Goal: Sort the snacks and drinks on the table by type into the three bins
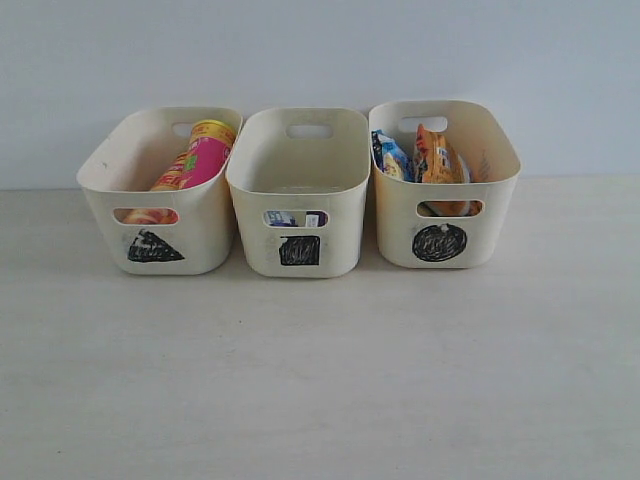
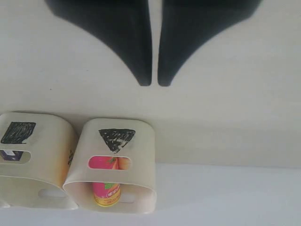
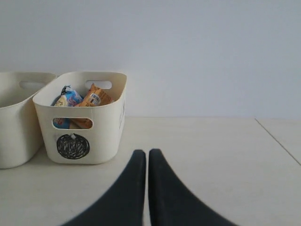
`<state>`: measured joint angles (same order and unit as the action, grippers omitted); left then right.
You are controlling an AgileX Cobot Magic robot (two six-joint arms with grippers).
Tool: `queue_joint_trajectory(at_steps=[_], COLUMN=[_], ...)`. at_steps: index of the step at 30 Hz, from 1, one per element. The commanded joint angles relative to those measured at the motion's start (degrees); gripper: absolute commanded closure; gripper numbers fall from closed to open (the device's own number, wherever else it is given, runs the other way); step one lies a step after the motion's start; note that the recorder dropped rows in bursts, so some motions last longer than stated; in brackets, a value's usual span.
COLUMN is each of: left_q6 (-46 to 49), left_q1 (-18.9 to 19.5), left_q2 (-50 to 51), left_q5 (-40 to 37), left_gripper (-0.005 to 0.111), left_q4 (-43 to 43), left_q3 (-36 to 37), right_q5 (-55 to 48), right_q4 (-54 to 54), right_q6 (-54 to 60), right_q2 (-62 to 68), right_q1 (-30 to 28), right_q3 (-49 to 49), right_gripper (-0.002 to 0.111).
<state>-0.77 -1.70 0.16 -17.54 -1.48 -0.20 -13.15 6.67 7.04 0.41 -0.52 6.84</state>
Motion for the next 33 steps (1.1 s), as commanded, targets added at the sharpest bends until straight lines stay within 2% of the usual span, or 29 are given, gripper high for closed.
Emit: queue_joint_trajectory(at_steps=[1, 7, 13, 16, 33], left_q6=[0.3, 0.3, 0.3, 0.3, 0.3], left_q1=[-0.2, -0.2, -0.2, -0.2, -0.2], left_q2=[-0.2, -0.2, -0.2, -0.2, -0.2], left_q5=[0.0, 0.0, 0.0, 0.0, 0.0], left_gripper=[0.102, 0.102, 0.102, 0.102, 0.102], left_q4=[-0.4, -0.4, -0.4, -0.4, -0.4], left_q3=[0.2, 0.2, 0.2, 0.2, 0.2], right_q5=[-0.7, 1.2, -0.7, -5.9, -5.9], right_q4=[-4.0, -1.1, -1.9, -3.0, -3.0], right_q6=[-3.1, -3.1, -3.0, -2.9, -3.6], right_q2=[-0.4, -0.4, -0.4, -0.4, -0.4], right_q1=[-0.1, 0.1, 0.1, 0.1, 0.1], right_q3=[-1.8, -6.8, -6.8, -6.8, -6.8], right_gripper=[0.108, 0.108, 0.108, 0.108, 0.108])
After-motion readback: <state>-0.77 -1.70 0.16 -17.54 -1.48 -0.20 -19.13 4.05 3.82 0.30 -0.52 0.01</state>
